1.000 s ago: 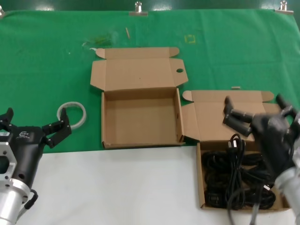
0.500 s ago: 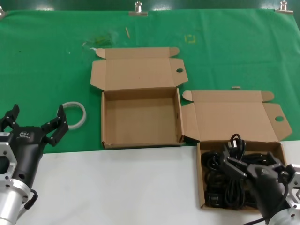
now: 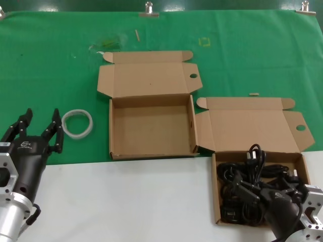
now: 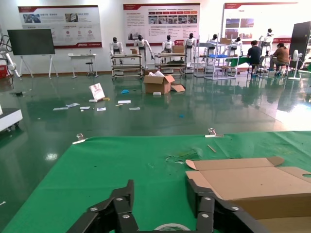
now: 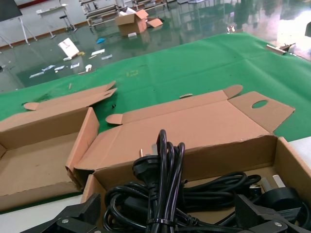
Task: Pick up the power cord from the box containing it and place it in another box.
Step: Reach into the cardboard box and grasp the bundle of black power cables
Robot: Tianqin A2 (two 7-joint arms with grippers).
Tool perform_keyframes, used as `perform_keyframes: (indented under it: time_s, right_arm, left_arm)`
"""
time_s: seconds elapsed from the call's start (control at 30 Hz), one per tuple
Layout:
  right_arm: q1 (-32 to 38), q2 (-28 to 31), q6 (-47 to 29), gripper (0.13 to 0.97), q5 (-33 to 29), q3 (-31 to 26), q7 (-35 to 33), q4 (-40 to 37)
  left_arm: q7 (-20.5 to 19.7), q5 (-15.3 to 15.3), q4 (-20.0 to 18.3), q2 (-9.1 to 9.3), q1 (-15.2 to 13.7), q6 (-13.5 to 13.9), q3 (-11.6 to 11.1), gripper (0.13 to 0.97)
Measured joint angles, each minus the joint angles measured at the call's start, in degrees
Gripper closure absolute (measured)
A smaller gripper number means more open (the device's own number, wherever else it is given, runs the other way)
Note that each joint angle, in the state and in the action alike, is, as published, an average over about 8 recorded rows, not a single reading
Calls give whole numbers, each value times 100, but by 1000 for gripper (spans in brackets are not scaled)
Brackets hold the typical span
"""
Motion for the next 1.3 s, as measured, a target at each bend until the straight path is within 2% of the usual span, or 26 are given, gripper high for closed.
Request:
perform_keyframes:
  time_s: [0.07,0.1,0.37,0.67,0.87,0.9,1.17,1.3]
  right_arm:
    - [20,-10,-40,138,-12,13,24,-60]
    - [26,-19,-60,142,-24,28,36,-84]
    - [-5,-196,-270,189,-240,287,148,-207]
    - [-146,-277,-258,306,-406,414,171,-80]
    - [-230,-336,-150,431,-524,444,95,-29]
    - [-240,-355,-138,431,-552,460,83,-29]
    - [-354,-627,-166,648,-951,794,37,7]
    - [-435,-829,-285,648,-1217,1071,63,48]
  left_arm:
    - [0,0,0,0,0,0,0,622]
    - [0,0,0,0,0,0,0,622]
    - [0,1,0,0,0,0,0,801]
    - [-2,1,0,0,0,0,0,912]
    - [-3,1,0,0,0,0,0,939]
    - [-3,1,0,0,0,0,0,945]
    - [-3,2,0,0,0,0,0,957]
    - [-3,2,0,0,0,0,0,957]
